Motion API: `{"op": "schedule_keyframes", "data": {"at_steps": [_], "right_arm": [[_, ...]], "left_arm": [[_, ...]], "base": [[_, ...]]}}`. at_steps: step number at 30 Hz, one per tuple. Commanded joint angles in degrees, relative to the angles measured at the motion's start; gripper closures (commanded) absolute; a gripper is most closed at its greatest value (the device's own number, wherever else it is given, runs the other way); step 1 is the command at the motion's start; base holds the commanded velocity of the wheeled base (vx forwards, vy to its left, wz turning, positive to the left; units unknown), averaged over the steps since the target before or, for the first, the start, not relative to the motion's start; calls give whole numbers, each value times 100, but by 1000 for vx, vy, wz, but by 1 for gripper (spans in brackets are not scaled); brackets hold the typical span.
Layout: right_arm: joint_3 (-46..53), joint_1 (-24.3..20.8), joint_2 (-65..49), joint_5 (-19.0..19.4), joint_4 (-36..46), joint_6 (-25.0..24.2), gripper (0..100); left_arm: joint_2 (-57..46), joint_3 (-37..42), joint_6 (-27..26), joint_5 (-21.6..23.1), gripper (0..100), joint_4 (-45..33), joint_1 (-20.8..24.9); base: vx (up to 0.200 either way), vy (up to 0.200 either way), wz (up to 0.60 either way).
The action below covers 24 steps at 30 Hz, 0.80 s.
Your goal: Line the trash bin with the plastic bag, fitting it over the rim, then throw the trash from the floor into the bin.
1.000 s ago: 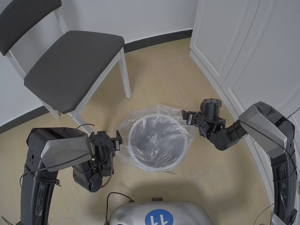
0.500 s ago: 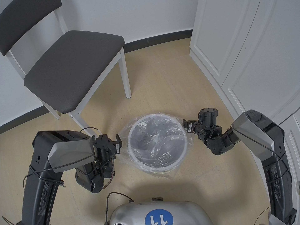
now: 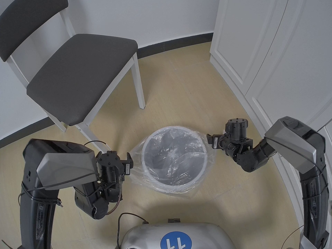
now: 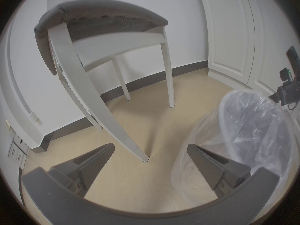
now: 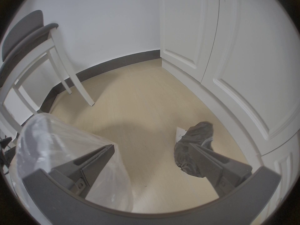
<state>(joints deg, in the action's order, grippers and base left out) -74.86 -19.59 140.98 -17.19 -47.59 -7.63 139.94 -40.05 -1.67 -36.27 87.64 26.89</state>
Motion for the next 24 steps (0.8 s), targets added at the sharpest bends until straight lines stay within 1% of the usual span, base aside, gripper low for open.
{"op": "schedule_keyframes", "data": {"at_steps": [1, 3, 4, 10, 11, 14, 15, 19, 20, 21, 24], "right_arm": [[1343, -80, -1451, 330, -75, 412, 0], [1343, -80, -1451, 330, -75, 412, 0], [1879, -89, -1741, 822, -268, 640, 0], [2327, -10, -1882, 1025, -163, 1088, 0], [2415, 87, -1855, 1192, -119, 1282, 0], [2485, 228, -1750, 1455, 48, 1519, 0], [2476, 245, -1732, 1473, 66, 1537, 0], [2222, 474, -1231, 1780, 127, 1598, 0], [2195, 482, -1187, 1807, 127, 1598, 0], [1984, 562, -906, 1983, 66, 1572, 0], [1721, 570, -537, 2070, -22, 1449, 0]], "left_arm": [[-1100, 849, -185, 6, 0, -45, 255], [-1100, 849, -185, 6, 0, -45, 255], [-1241, 1122, -369, 14, 0, 8, 317], [-1197, 1254, -369, 14, 0, 8, 413], [-1153, 1262, -369, 14, 0, 8, 413], [-1109, 1271, -369, 23, 0, 8, 431], [-1109, 1280, -369, 23, 0, 8, 422], [-1118, 1289, -369, 41, 0, 8, 440], [-1126, 1289, -369, 32, 0, 8, 440], [-1126, 1289, -360, 41, 0, 8, 457], [-1126, 1280, -360, 41, 0, 16, 466]], "base": [[0, 0, 0], [0, 0, 0], [0, 0, 0], [0, 0, 0], [0, 0, 0], [0, 0, 0], [0, 0, 0], [0, 0, 0], [0, 0, 0], [0, 0, 0], [0, 0, 0]]}}
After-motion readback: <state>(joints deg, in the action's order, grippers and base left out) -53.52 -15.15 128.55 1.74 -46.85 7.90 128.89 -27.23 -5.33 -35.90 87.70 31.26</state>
